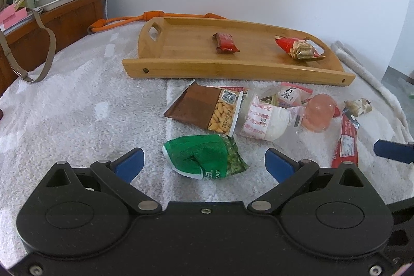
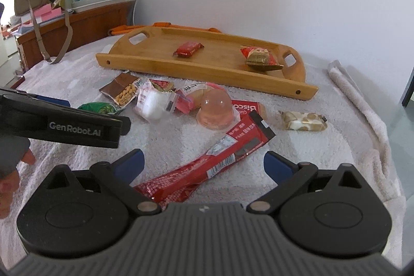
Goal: Organize snacks
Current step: 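Grasp the green nut bag with the left tool while the right tool grasps the long red stick snack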
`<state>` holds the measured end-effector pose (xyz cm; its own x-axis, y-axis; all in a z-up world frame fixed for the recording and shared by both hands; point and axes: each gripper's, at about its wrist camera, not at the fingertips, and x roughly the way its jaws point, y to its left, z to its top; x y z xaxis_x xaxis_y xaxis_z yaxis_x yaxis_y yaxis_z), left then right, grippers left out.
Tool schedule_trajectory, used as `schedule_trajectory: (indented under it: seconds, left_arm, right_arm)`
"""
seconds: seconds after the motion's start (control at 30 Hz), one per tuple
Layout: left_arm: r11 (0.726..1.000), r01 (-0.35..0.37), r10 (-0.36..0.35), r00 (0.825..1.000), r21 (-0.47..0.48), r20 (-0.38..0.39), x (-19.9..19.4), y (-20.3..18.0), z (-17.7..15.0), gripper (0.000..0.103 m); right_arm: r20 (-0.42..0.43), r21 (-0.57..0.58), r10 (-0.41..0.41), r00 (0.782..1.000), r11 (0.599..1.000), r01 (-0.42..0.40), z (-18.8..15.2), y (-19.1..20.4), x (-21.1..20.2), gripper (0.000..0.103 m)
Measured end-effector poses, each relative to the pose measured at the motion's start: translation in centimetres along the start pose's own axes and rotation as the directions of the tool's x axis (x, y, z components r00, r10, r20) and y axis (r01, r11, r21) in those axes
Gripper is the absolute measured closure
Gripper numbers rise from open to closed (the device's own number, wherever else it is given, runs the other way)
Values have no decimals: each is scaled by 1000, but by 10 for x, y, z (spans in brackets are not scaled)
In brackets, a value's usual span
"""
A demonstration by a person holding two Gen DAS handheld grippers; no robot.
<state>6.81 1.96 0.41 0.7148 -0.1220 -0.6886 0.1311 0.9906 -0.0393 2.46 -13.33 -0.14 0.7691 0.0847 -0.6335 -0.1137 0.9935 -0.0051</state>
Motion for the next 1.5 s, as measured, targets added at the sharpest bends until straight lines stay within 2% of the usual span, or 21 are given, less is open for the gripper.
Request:
schedule_trajectory:
  seconds: [0.1,0.27,0.37,0.47,0.6,0.73,0.87,0.93,1.03,1.2,1.4,1.5]
  left_arm:
    - [1000,21,-22,1000,-14,-15,4,0,1,6]
    - [1000,10,-10,1000,-6,-17,7,-1,0,11]
    - [1000,5,-5,1000,14,-16,7,-2,-1,17]
    - [999,8,-8,1000,41,-10,5,-4,-3,22]
    - [999,4,-4,1000,40,-1,-1,-3,-3,39]
    - [1000,6,-6,1000,17,-5,-3,2,-1,47]
    - [1000,13,-13,1000,12,-4,-4,6,-1,50]
    - [1000,12,-12,1000,13,-3,-4,6,-1,51]
    - [1000,10,-10,1000,10,-2,-5,5,-1,53]
    - [1000,14,-14,1000,0,-6,-7,6,1,54]
    - [1000,24,-24,1000,-2,1,-12,5,3,54]
    - [1000,30,-30,1000,3,1,-14,2,3,56]
  right_arm:
    - [4,29,-4,1000,1000,4,-2,1,2,0]
    - [-9,124,-10,1000,992,11,-7,-1,8,1]
    - [-1,144,-13,1000,989,13,-9,0,9,2]
    - [-4,138,30,1000,990,-29,-8,5,11,3]
    - [-3,101,32,999,994,-32,-5,14,16,4]
    - [0,116,21,1000,993,-21,-4,14,15,10]
    - [-8,129,-11,1000,992,12,-4,7,12,14]
    - [-12,124,-39,999,992,40,-4,4,11,22]
    - [-21,137,-60,998,989,63,-5,-4,8,26]
    - [-31,147,-60,998,987,64,-5,-16,5,37]
    - [-50,203,-55,997,977,64,-6,-34,1,39]
    - [-63,251,-37,997,967,52,-4,-45,0,49]
